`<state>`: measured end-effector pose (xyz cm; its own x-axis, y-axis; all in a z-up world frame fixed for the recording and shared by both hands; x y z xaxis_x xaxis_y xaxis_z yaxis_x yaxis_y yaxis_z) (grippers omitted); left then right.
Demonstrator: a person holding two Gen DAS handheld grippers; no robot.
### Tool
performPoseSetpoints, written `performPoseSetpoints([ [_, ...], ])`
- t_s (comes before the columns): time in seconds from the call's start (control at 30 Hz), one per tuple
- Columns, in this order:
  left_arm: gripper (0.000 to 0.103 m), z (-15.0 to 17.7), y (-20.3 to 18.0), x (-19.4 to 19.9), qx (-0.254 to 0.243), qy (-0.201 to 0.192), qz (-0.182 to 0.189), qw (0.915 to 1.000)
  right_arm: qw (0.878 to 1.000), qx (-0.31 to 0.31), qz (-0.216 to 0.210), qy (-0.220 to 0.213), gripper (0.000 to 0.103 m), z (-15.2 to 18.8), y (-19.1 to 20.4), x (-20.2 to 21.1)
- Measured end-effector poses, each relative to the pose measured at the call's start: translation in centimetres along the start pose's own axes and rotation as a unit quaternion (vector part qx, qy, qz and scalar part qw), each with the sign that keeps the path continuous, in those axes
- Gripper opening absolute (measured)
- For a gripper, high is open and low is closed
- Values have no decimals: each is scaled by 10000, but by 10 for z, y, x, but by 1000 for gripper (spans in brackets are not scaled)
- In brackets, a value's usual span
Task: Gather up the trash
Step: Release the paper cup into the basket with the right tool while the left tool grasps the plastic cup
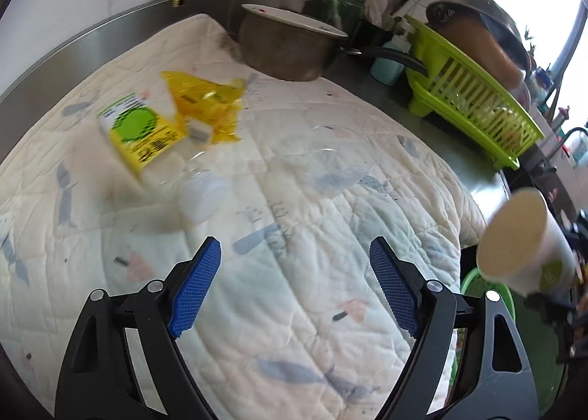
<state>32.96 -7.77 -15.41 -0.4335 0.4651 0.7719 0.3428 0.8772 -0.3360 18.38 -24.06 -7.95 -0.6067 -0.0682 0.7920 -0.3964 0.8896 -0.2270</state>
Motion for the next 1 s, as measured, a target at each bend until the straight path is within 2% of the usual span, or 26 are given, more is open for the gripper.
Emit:
performPoseSetpoints([
  [0.13,82,-13,-12,-24,-133,82,46,9999,9978,-647,-35,-98,58,26,-2,8],
  [0.27,82,-25,-20,-44,-15,171,161,9997,9943,-1055,-38,-174,58,46,-1,16],
  [0.47,83,-37,-42,-76,-182,102,-55,9998,9881,-1531,41,-170,58,73,-10,29],
  [0.63,83,-43,-45,-87,-59,9,-102,9999,9834,-1812,106,-74,58,92,-17,32],
  [0.7,78,-45,-45,-89,-23,-45,-152,9999,9806,-1956,138,-37,58,100,-19,33],
  [0.73,62,-46,-45,-89,-33,-68,-125,9999,9796,-2002,148,-19,58,104,-19,33],
  [1.0,58,-39,-48,-69,-36,-214,-109,9997,9703,-2379,394,209,58,139,-25,47],
])
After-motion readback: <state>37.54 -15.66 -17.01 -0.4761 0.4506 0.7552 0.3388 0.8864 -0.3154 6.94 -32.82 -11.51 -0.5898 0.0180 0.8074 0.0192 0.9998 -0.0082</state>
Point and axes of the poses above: each gripper's, at about its wrist camera, not at the fingertips, and x roughly against the way its jaws point, y to its left, z to its underside, the point moved 1 cm from there along -x, roughly the way its jaws point, and after that the axes turned 9 degrees about x, right-handed, at the moved point
